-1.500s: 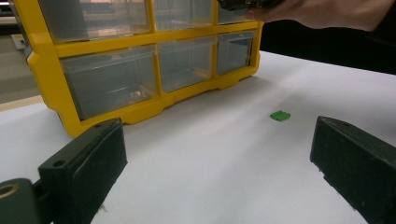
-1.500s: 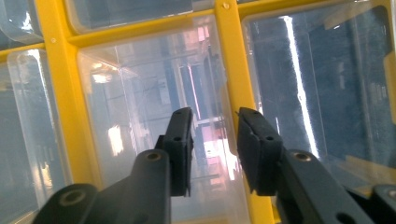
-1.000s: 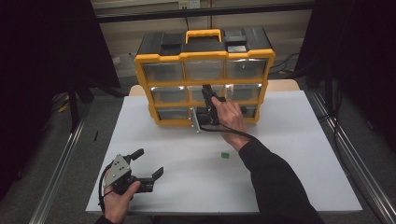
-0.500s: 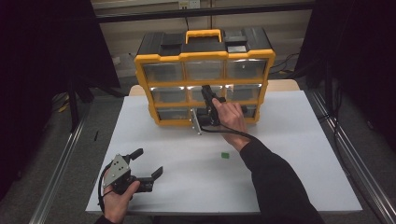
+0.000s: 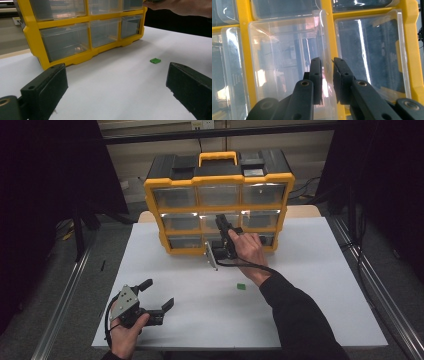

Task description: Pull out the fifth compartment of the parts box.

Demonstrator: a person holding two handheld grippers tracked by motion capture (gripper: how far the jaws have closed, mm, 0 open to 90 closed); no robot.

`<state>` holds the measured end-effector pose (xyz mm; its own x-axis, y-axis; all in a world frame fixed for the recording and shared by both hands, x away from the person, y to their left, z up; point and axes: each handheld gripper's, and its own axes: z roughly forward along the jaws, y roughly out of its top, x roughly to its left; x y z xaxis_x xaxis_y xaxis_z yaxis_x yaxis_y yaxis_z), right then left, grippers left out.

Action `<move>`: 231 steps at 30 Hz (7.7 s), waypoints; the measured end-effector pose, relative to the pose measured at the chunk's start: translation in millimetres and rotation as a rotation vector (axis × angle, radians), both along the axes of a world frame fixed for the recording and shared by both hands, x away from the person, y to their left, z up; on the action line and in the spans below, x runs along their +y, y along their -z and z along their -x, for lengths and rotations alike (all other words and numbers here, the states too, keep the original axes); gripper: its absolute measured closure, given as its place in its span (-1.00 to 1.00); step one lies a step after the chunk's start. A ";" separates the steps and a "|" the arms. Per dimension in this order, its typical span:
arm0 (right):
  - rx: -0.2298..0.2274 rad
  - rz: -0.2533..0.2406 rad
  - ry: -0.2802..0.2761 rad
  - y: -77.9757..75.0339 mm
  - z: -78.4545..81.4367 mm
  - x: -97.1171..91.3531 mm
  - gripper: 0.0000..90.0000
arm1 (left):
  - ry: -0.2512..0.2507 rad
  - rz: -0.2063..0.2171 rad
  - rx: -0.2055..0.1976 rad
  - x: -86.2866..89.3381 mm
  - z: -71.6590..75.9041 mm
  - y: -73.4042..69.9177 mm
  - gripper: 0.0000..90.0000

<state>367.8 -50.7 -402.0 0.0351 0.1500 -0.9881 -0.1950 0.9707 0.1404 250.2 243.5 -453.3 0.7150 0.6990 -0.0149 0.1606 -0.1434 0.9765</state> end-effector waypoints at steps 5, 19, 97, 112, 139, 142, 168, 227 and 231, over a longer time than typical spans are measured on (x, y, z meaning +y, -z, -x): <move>-0.007 0.024 -0.017 -0.6 6.0 -1.3 0.76 | 0.005 -0.018 -0.003 0.0 0.1 -0.1 -0.92; -0.021 0.026 -0.038 1.2 18.7 -3.2 0.77 | -0.012 -0.024 -0.011 2.3 -0.7 -0.4 -0.92; -0.050 0.059 -0.113 5.4 66.6 -5.0 0.76 | -0.030 -0.032 -0.011 3.6 -0.9 -0.4 -0.92; -0.046 0.053 -0.125 7.2 68.9 -6.5 0.75 | -0.025 -0.026 -0.008 3.6 -1.1 0.0 -0.92; 0.317 -0.622 -0.222 -19.5 60.1 -35.0 -0.61 | -0.023 -0.017 -0.005 4.1 -1.4 -0.1 -0.92; 0.405 -0.758 -0.248 -23.0 56.6 -42.8 -0.70 | -0.028 -0.019 -0.005 4.0 -1.2 -0.2 -0.92; 0.693 -1.159 -0.331 -24.9 46.4 -76.1 -1.00 | -0.029 -0.012 0.002 5.8 -1.8 0.0 -0.92; 0.800 -1.219 -0.144 32.1 109.4 -179.7 -0.98 | -0.022 -0.007 0.036 5.8 -2.6 1.5 -0.95; 0.786 -1.237 -0.136 33.0 117.5 -187.9 -0.97 | -0.022 -0.009 0.042 6.5 -0.5 2.6 -0.95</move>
<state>250.3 -238.6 -435.0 -0.5216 0.8531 0.0111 0.2444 0.1369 0.9600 250.6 250.0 -455.9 0.6986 0.7145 -0.0384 0.2044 -0.1479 0.9677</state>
